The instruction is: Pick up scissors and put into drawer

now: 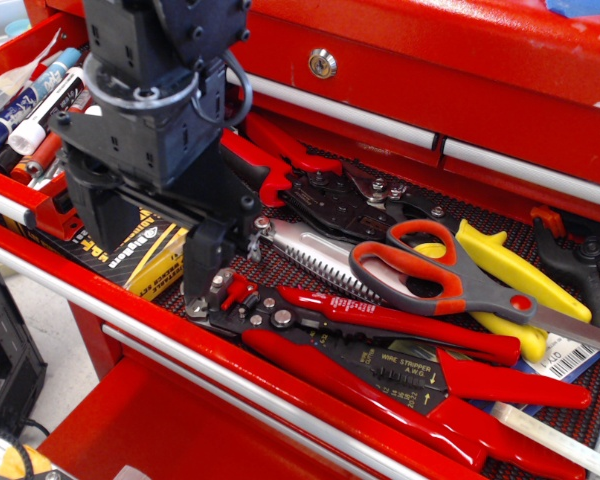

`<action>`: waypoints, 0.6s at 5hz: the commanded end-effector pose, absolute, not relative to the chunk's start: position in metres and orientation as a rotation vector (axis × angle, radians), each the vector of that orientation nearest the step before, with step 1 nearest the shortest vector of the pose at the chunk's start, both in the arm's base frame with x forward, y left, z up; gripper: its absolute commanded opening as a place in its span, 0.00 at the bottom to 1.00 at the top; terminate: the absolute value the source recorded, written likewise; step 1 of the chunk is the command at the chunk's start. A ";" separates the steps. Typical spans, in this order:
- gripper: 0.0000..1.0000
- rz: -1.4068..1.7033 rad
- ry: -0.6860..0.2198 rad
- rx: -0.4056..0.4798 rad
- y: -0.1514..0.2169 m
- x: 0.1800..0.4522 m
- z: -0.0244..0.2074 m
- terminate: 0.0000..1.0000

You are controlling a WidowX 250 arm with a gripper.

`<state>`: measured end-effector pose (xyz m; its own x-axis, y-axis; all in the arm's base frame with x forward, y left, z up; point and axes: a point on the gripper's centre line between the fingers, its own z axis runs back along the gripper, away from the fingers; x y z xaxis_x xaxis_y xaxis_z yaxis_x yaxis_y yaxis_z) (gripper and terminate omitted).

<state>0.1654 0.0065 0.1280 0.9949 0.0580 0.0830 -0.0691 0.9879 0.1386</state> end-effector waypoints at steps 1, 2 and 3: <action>1.00 0.064 -0.079 0.142 0.006 0.165 0.128 0.00; 1.00 0.327 0.035 -0.089 -0.043 0.186 0.142 0.00; 1.00 0.578 0.055 -0.161 -0.086 0.205 0.146 0.00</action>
